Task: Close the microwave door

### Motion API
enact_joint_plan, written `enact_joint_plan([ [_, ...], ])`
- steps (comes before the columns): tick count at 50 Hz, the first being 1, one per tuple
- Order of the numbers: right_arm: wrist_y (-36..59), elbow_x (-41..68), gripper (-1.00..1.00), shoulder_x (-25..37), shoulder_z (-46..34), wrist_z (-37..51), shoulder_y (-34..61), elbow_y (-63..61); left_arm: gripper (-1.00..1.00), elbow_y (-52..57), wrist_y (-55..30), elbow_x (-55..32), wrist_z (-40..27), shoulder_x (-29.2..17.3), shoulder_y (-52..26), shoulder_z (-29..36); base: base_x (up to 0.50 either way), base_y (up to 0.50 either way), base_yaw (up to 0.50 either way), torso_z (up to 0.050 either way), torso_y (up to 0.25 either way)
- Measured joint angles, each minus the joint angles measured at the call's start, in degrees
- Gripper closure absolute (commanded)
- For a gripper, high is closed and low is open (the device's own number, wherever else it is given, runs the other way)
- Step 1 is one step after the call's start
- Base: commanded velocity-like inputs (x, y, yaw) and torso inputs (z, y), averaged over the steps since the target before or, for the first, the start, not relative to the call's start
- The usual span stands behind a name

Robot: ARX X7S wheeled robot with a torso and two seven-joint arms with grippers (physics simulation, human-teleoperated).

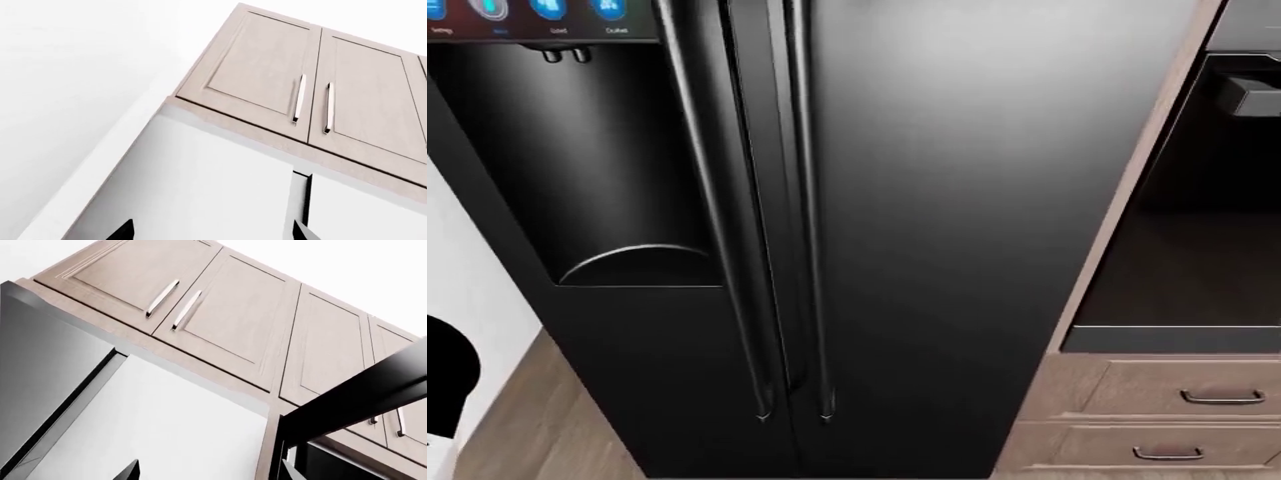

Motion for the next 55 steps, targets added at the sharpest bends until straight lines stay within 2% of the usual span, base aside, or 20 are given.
enact_joint_plan([
  [16,-0.38,0.20,-1.00,0.63,-0.51,0.25,0.45,0.38,-1.00,-0.04,0.80,-0.86,-0.62,-0.49,0.21,0.40,0.50,-0.22,0.00,0.000,0.001],
  [41,-1.32,0.03,-1.00,0.96,-0.96,0.20,0.12,0.24,-1.00,-0.40,2.14,-1.40,-1.26,-1.32,0.46,1.11,0.50,-0.06,0.00,0.000,0.001],
  [55,-2.18,0.12,-1.00,1.42,-1.19,1.04,-0.91,0.77,-1.00,-0.71,2.72,-1.88,-1.87,-1.77,0.35,1.53,0.00,0.00,0.00,0.000,0.001],
])
